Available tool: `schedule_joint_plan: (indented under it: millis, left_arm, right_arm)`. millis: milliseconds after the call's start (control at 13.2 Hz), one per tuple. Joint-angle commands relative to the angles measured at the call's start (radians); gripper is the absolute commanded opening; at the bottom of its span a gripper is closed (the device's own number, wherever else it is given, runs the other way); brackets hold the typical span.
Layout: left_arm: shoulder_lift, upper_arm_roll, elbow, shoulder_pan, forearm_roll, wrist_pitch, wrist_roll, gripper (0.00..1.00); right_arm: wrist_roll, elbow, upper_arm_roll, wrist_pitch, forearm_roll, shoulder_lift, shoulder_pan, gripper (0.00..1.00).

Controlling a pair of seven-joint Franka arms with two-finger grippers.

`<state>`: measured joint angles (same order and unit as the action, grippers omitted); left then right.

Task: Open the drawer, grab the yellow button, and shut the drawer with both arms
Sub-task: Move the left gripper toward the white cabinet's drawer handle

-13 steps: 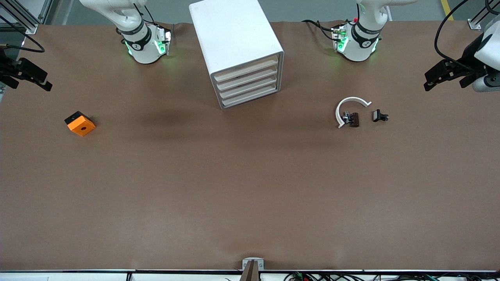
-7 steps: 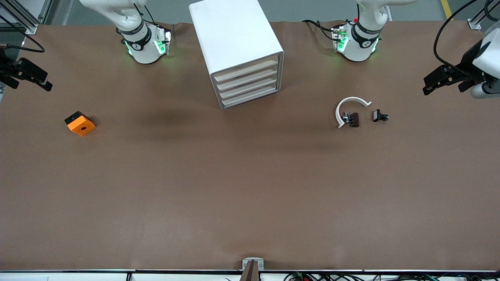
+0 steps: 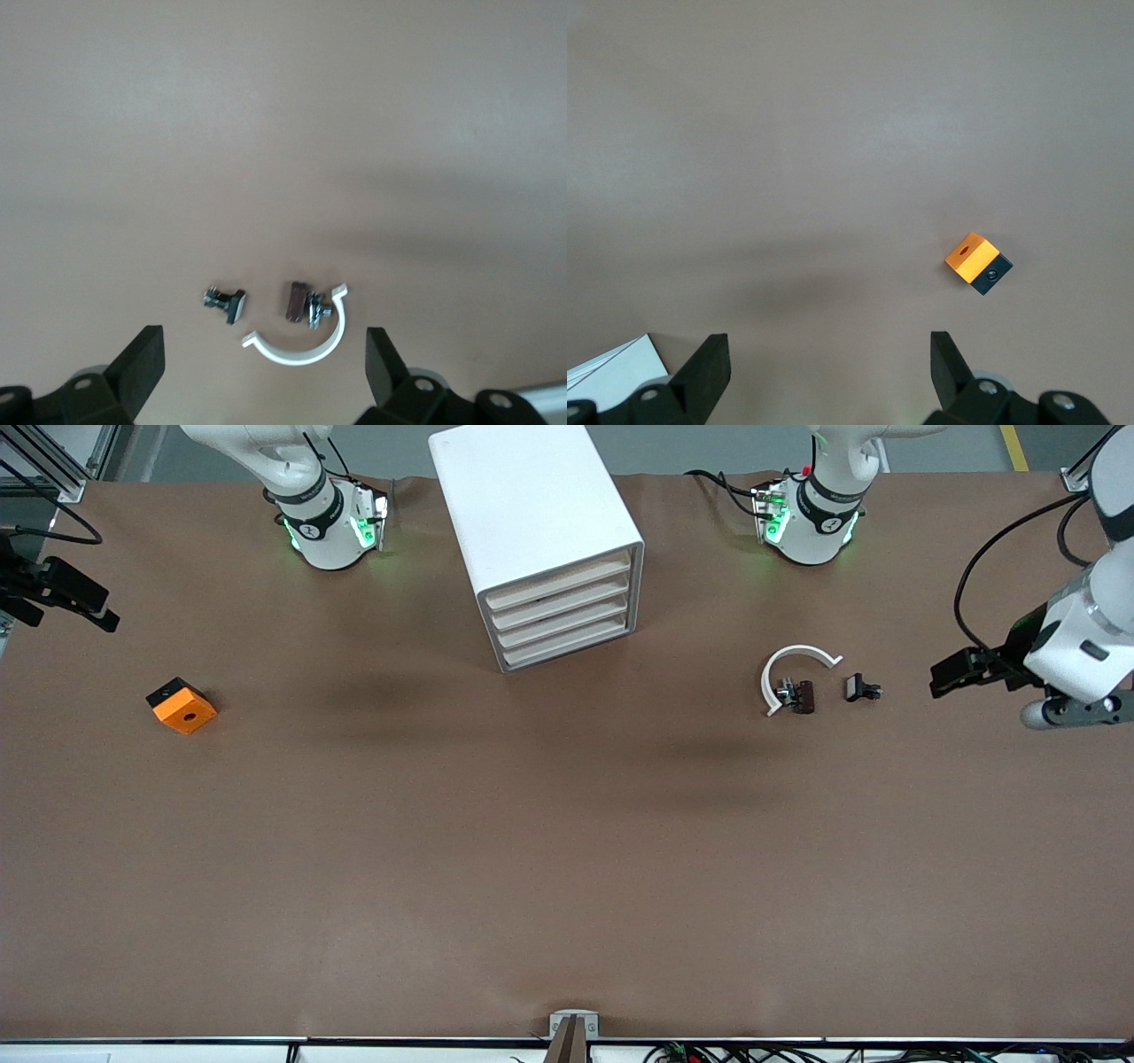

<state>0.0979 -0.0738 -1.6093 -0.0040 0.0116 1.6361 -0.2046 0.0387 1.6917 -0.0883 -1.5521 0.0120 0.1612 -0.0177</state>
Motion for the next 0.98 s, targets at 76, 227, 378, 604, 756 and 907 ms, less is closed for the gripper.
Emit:
schedule_joint_plan:
  millis: [76, 227, 378, 604, 756, 907]
  left_arm:
    - [0.117, -0.017, 0.031, -0.060, -0.005, 0.065, -0.203, 1.00]
    - [0.175, -0.018, 0.031, -0.096, -0.013, 0.108, -0.316, 1.00]
    - [0.233, -0.018, 0.029, -0.151, -0.013, 0.154, -0.425, 1.00]
    - [0.301, -0.018, 0.031, -0.218, -0.013, 0.217, -0.629, 1.00]
    - [0.338, -0.020, 0.031, -0.257, -0.015, 0.234, -0.744, 1.00]
    - [0.365, -0.020, 0.034, -0.293, -0.034, 0.235, -0.862, 1.00]
  right_arm:
    - [-0.005, -0.017, 0.004, 0.014, -0.007, -0.003, 0.001, 1.00]
    - [-0.007, -0.017, 0.004, 0.014, -0.007, -0.005, 0.002, 1.00]
    - [-0.007, -0.017, 0.004, 0.014, -0.007, -0.003, 0.002, 1.00]
    - [-0.007, -0.017, 0.004, 0.012, -0.007, -0.003, 0.002, 1.00]
    - [-0.005, -0.017, 0.004, 0.012, -0.007, -0.003, 0.002, 1.00]
    - [-0.007, -0.017, 0.004, 0.014, -0.007, -0.003, 0.002, 1.00]
